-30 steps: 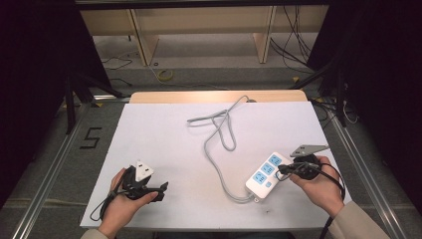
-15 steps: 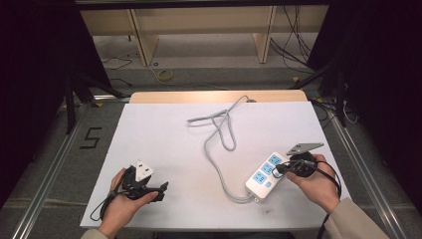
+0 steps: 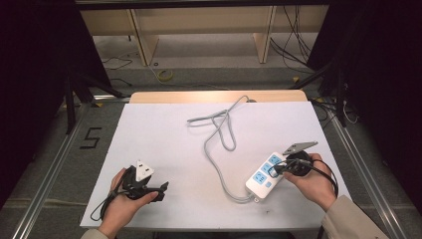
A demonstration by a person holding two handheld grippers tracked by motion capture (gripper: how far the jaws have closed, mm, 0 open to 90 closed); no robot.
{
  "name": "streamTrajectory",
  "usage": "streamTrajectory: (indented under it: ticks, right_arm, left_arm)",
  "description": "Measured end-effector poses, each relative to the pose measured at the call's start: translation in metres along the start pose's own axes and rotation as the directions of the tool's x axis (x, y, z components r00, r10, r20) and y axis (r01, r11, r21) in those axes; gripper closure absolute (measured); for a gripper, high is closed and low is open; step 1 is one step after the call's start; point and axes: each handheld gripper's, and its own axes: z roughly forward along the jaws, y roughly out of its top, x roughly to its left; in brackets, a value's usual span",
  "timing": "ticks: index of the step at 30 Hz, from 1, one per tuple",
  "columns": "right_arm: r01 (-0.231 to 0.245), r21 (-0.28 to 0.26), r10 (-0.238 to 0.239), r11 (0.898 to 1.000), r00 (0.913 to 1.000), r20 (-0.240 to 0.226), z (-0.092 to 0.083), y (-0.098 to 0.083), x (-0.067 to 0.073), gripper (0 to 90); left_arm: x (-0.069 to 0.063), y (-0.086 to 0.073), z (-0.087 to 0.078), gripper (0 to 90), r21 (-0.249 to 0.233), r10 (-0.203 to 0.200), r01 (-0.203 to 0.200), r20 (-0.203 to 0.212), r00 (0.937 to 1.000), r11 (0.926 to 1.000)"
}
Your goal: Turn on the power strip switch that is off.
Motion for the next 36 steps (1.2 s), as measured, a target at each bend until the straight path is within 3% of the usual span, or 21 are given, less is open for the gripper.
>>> streamTrajectory:
  ticks: [36]
  right_arm:
    - [0.033,0.082,-0.034,0.996,0.9993,0.011,0.0097,0.0061,0.0036,90.0]
  left_arm:
    - [-0.0006,0.0002,0.0008,14.4,-0.003,-0.003,0.003,0.000,1.0000,1.0000]
